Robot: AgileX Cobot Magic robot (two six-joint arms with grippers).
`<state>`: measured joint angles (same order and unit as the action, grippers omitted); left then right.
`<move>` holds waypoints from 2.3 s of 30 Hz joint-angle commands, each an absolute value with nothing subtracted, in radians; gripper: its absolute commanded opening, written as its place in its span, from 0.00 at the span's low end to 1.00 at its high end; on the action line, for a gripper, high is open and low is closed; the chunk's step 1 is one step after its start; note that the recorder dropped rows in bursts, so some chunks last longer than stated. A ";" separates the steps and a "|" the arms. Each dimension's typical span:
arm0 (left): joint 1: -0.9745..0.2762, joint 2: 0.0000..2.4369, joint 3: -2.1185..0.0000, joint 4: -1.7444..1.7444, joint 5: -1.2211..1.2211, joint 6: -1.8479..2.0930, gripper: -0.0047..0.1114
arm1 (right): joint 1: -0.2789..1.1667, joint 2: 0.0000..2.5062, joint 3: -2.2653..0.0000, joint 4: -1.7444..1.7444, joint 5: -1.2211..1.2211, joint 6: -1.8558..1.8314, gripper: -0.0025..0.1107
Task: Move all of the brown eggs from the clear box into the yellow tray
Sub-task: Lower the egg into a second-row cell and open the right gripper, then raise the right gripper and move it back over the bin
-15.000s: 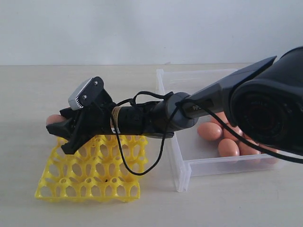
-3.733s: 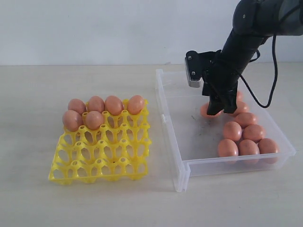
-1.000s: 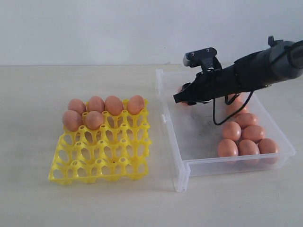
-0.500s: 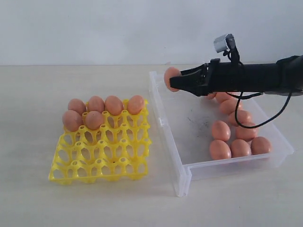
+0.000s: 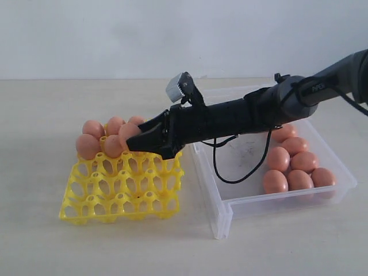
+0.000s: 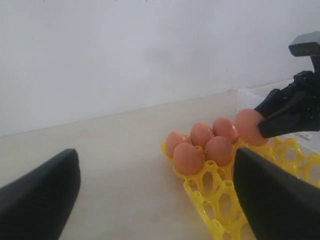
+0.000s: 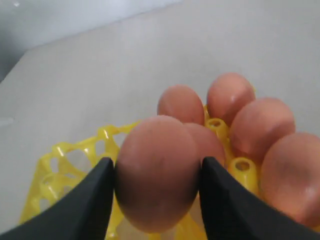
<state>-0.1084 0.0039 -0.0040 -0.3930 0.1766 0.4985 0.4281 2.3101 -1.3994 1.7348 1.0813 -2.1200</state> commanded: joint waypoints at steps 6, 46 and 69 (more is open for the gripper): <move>-0.115 0.000 0.000 -0.400 0.176 0.491 0.71 | 0.430 2.371 -1.466 1.744 1.003 -2.129 0.02; -0.115 0.000 0.000 -0.400 0.176 0.491 0.71 | 0.429 2.096 -1.489 1.641 0.731 -2.095 0.67; -0.115 0.000 0.000 -0.400 0.176 0.491 0.71 | 0.201 1.876 -1.397 0.361 0.283 -1.003 0.12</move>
